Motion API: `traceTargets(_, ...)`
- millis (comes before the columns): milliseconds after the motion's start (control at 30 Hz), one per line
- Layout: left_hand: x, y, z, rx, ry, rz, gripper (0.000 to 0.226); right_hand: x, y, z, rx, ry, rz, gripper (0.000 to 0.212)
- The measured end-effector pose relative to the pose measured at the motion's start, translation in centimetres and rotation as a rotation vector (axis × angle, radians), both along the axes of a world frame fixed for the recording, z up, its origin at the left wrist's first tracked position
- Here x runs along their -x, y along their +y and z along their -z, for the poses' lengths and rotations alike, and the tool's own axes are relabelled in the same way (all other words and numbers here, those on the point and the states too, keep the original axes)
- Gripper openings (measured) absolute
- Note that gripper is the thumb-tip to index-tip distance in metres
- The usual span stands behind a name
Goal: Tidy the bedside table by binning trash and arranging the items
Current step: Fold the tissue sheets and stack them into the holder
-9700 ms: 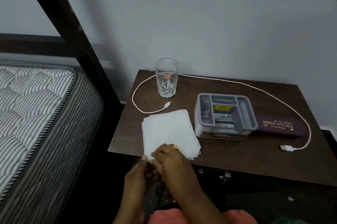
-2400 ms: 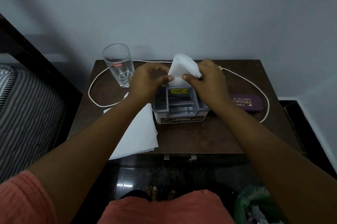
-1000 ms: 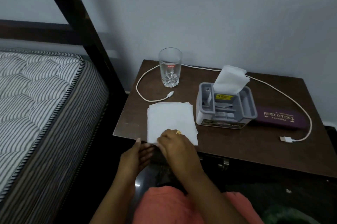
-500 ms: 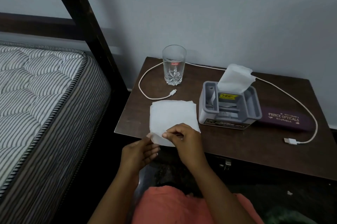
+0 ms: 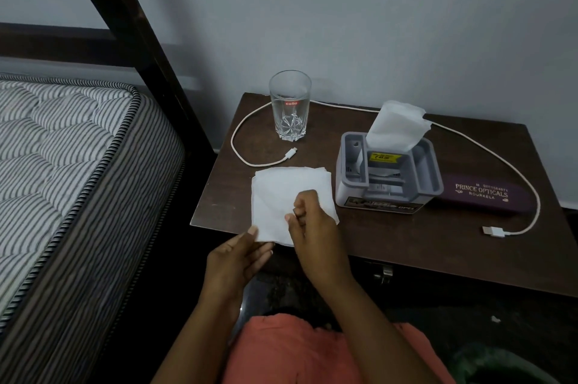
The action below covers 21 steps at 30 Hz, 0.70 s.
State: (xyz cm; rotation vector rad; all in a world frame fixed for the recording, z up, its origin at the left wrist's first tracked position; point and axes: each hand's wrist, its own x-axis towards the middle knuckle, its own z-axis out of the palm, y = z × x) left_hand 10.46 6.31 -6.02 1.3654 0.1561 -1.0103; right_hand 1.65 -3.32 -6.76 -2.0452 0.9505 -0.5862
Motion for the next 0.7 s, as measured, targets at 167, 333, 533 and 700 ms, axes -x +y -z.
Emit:
traceTargets(167, 0.3, -0.5, 0.0, -0.011, -0.039, 0.031, 0.015, 0.4, 0.4, -0.8, 0.25, 0.156, -0.18, 0.019)
traceTargets(333, 0.1, -1.2, 0.1, -0.017, -0.091, 0.058, 0.021, 0.6, 0.4, -0.7, 0.139, 0.147, -0.174, 0.024)
traceTargets(533, 0.3, -1.2, 0.3, -0.021, -0.116, 0.031, 0.022, 0.4, -0.1, 0.1, 0.048, 0.069, -0.086, 0.016)
traceTargets(700, 0.4, -1.1, 0.2, -0.038, -0.127, 0.027, 0.023, 0.4, -0.5, 0.3, -0.022, 0.009, -0.053, 0.013)
